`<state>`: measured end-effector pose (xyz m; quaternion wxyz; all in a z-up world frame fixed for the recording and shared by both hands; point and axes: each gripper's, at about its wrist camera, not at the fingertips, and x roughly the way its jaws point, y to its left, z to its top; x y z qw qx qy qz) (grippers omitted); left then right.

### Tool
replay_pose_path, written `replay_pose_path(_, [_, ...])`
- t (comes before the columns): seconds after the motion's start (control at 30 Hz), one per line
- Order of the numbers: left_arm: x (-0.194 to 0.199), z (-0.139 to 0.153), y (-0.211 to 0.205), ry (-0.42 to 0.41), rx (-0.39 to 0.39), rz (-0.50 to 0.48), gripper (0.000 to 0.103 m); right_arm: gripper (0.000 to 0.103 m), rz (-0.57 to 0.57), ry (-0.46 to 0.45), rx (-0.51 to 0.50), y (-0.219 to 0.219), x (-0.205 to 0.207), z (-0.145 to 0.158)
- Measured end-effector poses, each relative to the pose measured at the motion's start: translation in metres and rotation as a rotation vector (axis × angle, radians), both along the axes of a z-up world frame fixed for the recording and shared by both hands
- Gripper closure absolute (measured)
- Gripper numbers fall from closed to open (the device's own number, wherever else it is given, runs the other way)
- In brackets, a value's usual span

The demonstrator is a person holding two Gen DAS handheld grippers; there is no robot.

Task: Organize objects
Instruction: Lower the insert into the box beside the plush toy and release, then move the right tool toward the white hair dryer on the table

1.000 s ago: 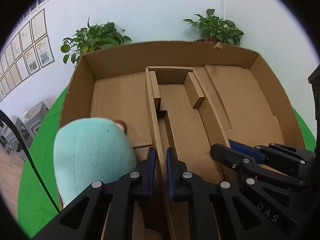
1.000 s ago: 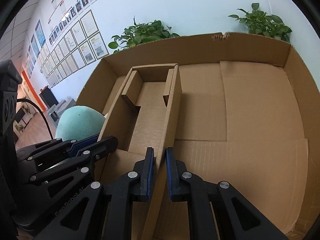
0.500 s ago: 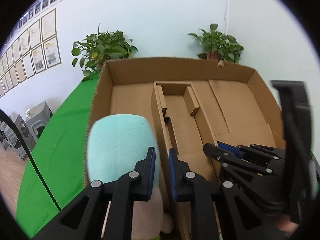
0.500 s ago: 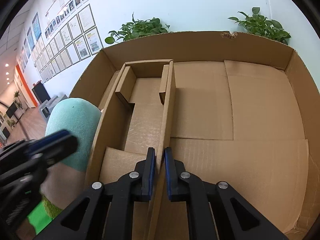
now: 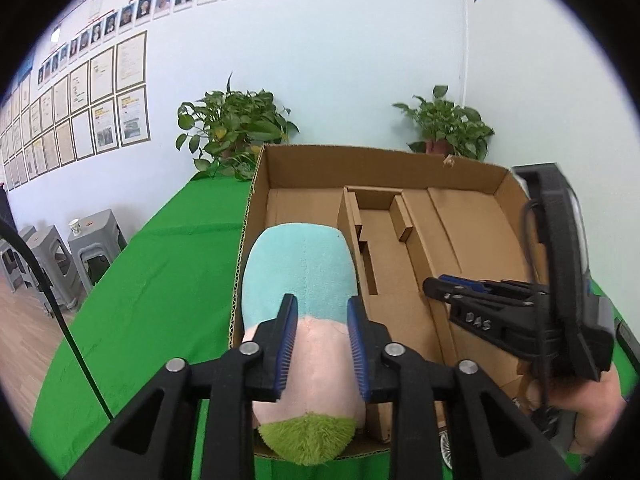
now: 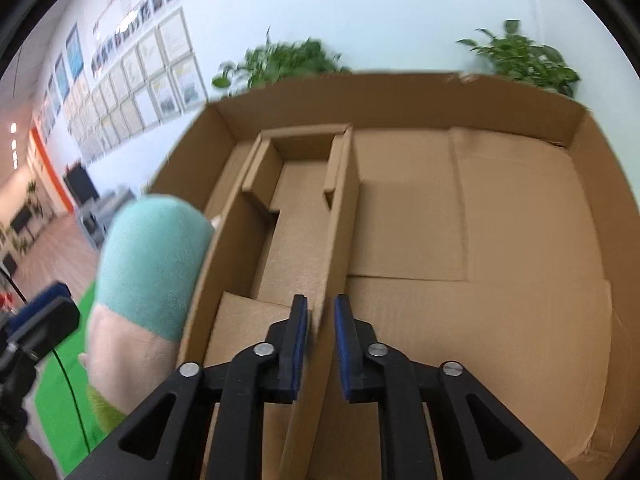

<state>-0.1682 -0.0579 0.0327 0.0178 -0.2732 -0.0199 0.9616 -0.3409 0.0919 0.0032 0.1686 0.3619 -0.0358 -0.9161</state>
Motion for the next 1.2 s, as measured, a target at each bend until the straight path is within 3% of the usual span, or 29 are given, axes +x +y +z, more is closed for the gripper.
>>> replay_pose_path(0.03, [0.004, 0.0, 0.001, 0.013, 0.01, -0.001, 0.068, 0.065, -0.004, 0.022, -0.015, 0.008, 0.011, 0.005])
replay_pose_path(0.1, [0.011, 0.002, 0.004, 0.044, 0.014, -0.002, 0.051, 0.041, 0.01, 0.085, -0.04, 0.018, 0.03, 0.019])
replay_pose_path(0.23, [0.029, 0.012, 0.017, 0.139, -0.016, 0.01, 0.027, 0.008, 0.037, 0.176, -0.027, 0.034, 0.072, 0.039])
replay_pose_path(0.3, [0.04, 0.016, 0.024, 0.186, -0.038, 0.015, 0.023, 0.002, 0.001, 0.206, 0.026, 0.043, 0.094, 0.043])
replay_pose_path(0.43, [0.056, 0.022, 0.044, 0.222, -0.069, -0.008, 0.022, 0.001, -0.075, 0.232, 0.154, 0.064, 0.134, 0.037])
replay_pose_path(0.7, [0.068, 0.013, 0.071, 0.123, -0.04, -0.085, 0.022, 0.001, -0.127, 0.184, 0.2, 0.114, 0.216, 0.011])
replay_pose_path(0.87, [0.077, 0.006, 0.081, 0.093, -0.049, -0.092, 0.024, 0.006, -0.136, 0.182, 0.155, 0.128, 0.235, 0.01])
replay_pose_path(0.9, [0.08, 0.004, 0.084, 0.088, -0.049, -0.097, 0.034, 0.013, -0.139, 0.174, 0.148, 0.13, 0.238, 0.008])
replay_pose_path(0.93, [0.081, 0.002, 0.086, 0.08, -0.044, -0.108, 0.045, 0.028, -0.139, 0.164, 0.143, 0.128, 0.237, 0.006])
replay_pose_path(0.97, [0.082, 0.001, 0.087, 0.066, -0.039, -0.121, 0.078, 0.036, -0.142, 0.149, 0.141, 0.128, 0.236, 0.003])
replay_pose_path(1.0, [0.082, -0.002, 0.087, 0.042, -0.037, -0.122, 0.099, 0.055, -0.152, 0.139, 0.147, 0.129, 0.239, 0.001])
replay_pose_path(1.03, [0.083, -0.005, 0.087, 0.031, -0.033, -0.105, 0.101, 0.071, -0.162, 0.13, 0.158, 0.129, 0.239, -0.001])
replay_pose_path(1.07, [0.085, -0.006, 0.085, 0.032, -0.016, -0.09, 0.101, 0.075, -0.176, 0.126, 0.165, 0.129, 0.241, -0.003])
replay_pose_path(1.2, [0.094, -0.008, 0.081, 0.067, 0.015, -0.092, 0.099, 0.074, -0.18, 0.151, 0.162, 0.129, 0.249, -0.002])
